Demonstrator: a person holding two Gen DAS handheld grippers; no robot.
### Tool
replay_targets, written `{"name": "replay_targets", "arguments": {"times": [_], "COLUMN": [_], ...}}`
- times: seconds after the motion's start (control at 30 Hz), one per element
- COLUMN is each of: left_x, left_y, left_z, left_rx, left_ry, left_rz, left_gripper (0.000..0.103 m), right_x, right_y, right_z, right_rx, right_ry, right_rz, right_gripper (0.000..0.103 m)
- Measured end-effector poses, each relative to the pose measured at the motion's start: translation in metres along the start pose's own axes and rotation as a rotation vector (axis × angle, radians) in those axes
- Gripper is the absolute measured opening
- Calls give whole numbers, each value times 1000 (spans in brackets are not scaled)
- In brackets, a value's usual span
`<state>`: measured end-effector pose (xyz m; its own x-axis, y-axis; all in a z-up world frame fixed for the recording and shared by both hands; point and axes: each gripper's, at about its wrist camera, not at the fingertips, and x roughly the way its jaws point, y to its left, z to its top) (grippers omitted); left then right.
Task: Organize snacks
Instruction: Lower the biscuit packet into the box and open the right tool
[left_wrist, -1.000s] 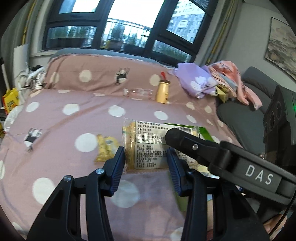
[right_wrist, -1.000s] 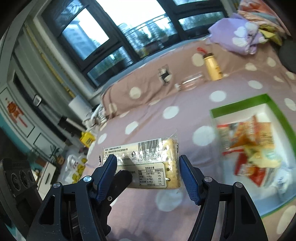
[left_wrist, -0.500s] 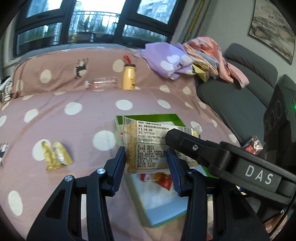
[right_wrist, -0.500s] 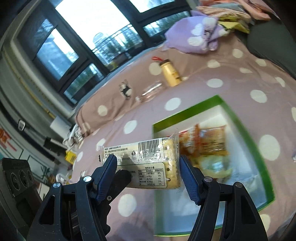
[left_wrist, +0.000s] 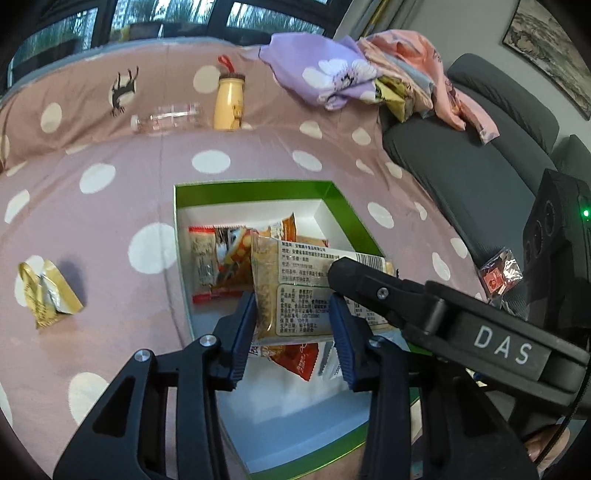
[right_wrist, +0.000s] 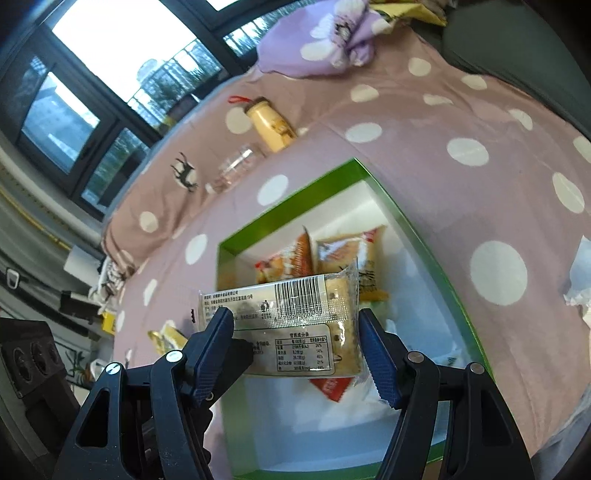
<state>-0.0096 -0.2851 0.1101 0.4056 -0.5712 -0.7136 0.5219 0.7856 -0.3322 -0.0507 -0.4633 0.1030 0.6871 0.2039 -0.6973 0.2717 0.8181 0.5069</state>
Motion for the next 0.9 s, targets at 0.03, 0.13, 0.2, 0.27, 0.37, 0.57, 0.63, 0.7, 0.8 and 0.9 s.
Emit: {"name": "replay_targets", "arguments": {"times": [0.03,0.13,0.2,0.27,0.37,0.57,0.63,0.7,0.8,0.9], "left_x": [2,8,11,13,15,24,27,29,30,32], "left_y": [0,-1,-1,1,4,6,7,7,7,9], "left_z": [-1,-1,-2,-3,-4,-8,-9,-10,-9,-9], "left_rx": [-2,-1,-4,-11,-20,-25,-27,-28,-35,-43], "left_ry": [5,27,34,45,59,99,115,117,125,136], "left_rz": [-1,1,4,0,-9,-12,-14,-10,-14,-18], "left_gripper": [38,36,36,35,31,31,31,31,31,32], "right_x": [2,9,13,16,21,29,32,33,34,35], "right_y": [-2,-8,-9,-10,-13,-16,-17,-19,-19,-18], "right_z": [0,2,2,2,2,1,0,1,1,1], "right_rx": [3,19,23,24,32,37,39,39,35,30], "right_ry": [6,28,39,47,69,95,103,106,105,103], "right_rz": [-6,-30,-40,-46,-69,-108,-126,-132,-138,-152], "right_gripper": [71,71,71,71,71,71,71,71,71,71]}}
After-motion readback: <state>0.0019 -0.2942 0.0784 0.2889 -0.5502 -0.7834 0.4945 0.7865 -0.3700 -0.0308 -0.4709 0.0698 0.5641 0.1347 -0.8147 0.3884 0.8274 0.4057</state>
